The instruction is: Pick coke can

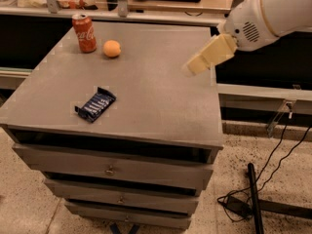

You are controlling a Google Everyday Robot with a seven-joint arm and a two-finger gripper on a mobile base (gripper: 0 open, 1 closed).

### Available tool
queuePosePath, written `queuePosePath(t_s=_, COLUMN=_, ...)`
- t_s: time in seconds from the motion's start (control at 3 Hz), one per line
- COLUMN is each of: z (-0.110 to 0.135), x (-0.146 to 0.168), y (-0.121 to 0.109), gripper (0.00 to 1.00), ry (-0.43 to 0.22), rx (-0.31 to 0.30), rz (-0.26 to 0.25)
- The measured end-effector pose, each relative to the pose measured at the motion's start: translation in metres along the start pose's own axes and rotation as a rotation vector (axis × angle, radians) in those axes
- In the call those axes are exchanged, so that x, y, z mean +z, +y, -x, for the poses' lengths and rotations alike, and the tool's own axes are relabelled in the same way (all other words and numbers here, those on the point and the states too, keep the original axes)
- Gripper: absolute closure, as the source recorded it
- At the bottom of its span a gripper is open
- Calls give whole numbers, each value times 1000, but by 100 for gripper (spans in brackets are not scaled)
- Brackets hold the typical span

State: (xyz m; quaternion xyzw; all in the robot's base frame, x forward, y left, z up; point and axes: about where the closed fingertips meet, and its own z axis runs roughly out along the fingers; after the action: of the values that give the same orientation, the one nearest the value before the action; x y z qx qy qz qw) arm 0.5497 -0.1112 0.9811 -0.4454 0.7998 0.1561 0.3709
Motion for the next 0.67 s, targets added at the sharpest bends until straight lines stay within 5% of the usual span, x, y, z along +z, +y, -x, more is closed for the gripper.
queuePosePath(t_s=0.33, z=30, x=39, y=-27, gripper=0, ry=-85, rx=68, rz=-67)
queuePosePath(t_s=0.67, z=29, x=39, y=-25, gripper=0, ry=-81, rx=66, rz=-62)
